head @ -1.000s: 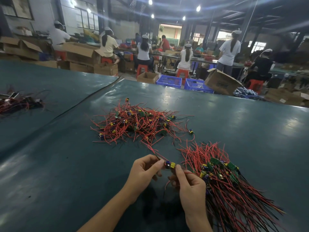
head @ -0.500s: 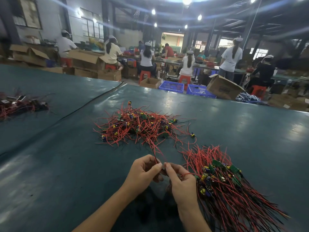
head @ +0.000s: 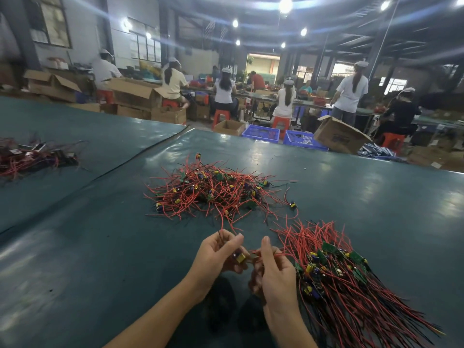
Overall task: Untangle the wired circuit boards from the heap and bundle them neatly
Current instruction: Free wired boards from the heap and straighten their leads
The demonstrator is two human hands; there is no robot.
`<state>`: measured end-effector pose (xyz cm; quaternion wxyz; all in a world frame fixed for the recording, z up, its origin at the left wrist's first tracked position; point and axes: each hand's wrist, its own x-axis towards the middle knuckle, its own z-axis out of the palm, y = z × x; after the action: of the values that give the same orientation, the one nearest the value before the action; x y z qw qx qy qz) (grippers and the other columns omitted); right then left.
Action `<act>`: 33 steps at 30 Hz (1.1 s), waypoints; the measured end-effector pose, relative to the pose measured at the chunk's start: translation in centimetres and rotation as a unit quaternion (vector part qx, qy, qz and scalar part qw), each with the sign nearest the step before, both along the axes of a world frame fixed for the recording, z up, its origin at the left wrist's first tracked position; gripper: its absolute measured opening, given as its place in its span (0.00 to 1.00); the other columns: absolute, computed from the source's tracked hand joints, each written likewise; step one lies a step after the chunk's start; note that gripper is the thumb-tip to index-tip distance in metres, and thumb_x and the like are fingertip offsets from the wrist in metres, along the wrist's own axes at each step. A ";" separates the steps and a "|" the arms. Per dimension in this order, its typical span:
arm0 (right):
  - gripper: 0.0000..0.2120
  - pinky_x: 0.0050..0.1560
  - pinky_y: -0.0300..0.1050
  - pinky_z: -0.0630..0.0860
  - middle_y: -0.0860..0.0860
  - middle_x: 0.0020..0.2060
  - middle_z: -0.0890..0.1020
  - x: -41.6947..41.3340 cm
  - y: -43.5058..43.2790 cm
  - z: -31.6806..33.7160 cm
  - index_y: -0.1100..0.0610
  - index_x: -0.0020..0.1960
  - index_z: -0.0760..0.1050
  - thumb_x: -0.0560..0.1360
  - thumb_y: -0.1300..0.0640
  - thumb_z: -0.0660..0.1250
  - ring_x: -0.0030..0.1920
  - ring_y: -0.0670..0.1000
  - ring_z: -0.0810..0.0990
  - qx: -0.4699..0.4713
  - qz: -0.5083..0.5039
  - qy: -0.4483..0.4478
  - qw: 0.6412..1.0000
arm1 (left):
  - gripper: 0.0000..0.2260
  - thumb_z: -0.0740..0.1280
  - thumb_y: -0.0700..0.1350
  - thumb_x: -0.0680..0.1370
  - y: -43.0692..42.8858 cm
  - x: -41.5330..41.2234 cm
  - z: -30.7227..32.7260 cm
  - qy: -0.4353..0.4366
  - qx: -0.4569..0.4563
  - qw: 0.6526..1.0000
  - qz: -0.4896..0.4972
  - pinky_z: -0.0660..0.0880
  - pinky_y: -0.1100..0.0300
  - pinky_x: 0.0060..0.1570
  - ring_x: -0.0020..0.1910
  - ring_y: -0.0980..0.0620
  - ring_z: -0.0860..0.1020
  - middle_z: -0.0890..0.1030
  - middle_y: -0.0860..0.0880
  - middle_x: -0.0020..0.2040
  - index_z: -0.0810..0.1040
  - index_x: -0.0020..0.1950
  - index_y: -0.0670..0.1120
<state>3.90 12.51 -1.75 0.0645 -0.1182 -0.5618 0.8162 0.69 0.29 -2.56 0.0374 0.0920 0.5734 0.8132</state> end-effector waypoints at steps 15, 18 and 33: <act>0.08 0.36 0.43 0.82 0.57 0.36 0.86 1.1 1.1 0.9 0.54 0.37 0.86 0.68 0.51 0.71 0.36 0.52 0.86 0.050 -0.004 0.045 0.998 | 0.04 0.75 0.45 0.72 0.7 0.8 -0.2 0.051 -0.089 0.994 -0.022 0.76 0.63 0.35 0.32 0.53 0.81 0.82 0.48 0.33 0.83 0.37 0.48; 0.09 0.34 0.44 0.80 0.62 0.34 0.83 1.0 1.2 0.8 0.52 0.39 0.86 0.73 0.51 0.69 0.33 0.54 0.83 0.067 -0.012 0.035 0.997 | 0.05 0.74 0.44 0.74 0.5 0.6 -0.2 0.071 -0.121 0.990 -0.003 0.76 0.63 0.36 0.33 0.53 0.81 0.83 0.48 0.33 0.83 0.38 0.48; 0.12 0.22 0.39 0.63 0.51 0.24 0.72 0.1 1.9 0.3 0.52 0.37 0.86 0.74 0.50 0.68 0.21 0.44 0.63 0.016 -0.108 0.038 0.993 | 0.10 0.72 0.42 0.75 0.4 1.0 0.0 0.118 -0.191 0.974 -0.008 0.77 0.60 0.36 0.30 0.52 0.80 0.82 0.45 0.31 0.79 0.36 0.40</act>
<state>4.02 14.36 -1.46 0.1757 -0.1464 -0.5561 0.7991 1.73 0.68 -2.60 -0.0069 0.1834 0.7180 0.6715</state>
